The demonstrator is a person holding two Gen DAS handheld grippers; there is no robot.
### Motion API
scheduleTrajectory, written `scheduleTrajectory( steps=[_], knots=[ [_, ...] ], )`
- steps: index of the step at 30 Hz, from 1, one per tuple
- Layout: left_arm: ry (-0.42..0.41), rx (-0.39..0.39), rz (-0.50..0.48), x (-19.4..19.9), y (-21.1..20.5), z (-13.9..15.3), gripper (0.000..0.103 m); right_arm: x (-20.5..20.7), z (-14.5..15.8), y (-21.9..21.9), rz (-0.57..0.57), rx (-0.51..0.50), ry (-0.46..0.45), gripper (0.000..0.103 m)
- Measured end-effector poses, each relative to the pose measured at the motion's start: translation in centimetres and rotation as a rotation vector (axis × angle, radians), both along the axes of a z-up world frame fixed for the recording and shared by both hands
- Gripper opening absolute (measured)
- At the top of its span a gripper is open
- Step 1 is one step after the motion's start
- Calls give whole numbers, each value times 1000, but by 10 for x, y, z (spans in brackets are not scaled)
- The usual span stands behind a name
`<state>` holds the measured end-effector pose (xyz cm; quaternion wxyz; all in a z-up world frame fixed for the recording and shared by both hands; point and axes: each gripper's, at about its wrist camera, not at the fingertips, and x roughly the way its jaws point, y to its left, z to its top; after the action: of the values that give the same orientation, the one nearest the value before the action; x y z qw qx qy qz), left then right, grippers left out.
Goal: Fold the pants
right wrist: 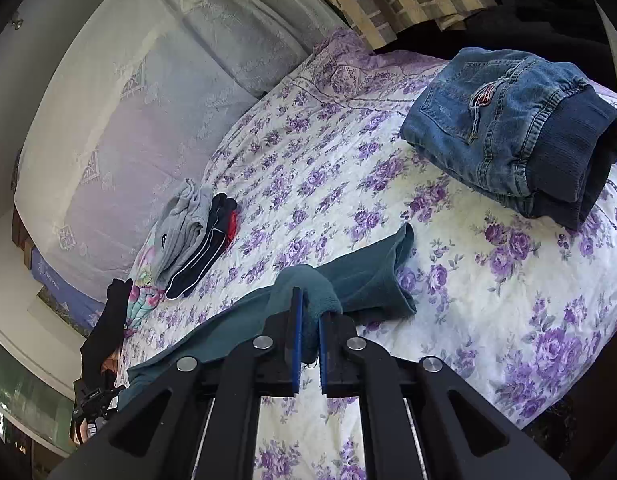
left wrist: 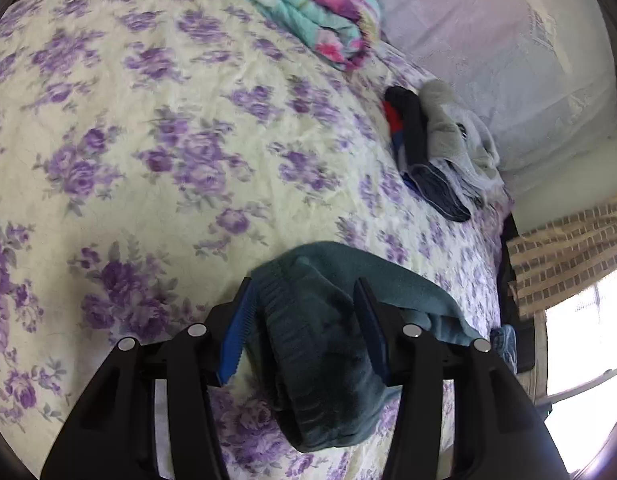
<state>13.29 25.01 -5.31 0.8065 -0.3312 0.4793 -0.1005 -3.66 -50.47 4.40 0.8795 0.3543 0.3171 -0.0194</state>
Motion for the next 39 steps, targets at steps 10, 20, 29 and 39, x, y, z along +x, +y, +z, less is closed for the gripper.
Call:
scheduleTrajectory(
  steps=[10,20,29,39],
  knots=[
    [-54,124,-43,-5,-22,7,39,6,-6,2,9,5,12,7],
    [-214,586,-11,-21,-77,51,22,9,-3,6,28,4,4,7],
    [-429,488,43,-66,-71,121,20,-3,20,-4,0,27,-90,6],
    [-522,298,81,-75,-31,188,20,19,74,-26,-2,-25,-199,6]
  ],
)
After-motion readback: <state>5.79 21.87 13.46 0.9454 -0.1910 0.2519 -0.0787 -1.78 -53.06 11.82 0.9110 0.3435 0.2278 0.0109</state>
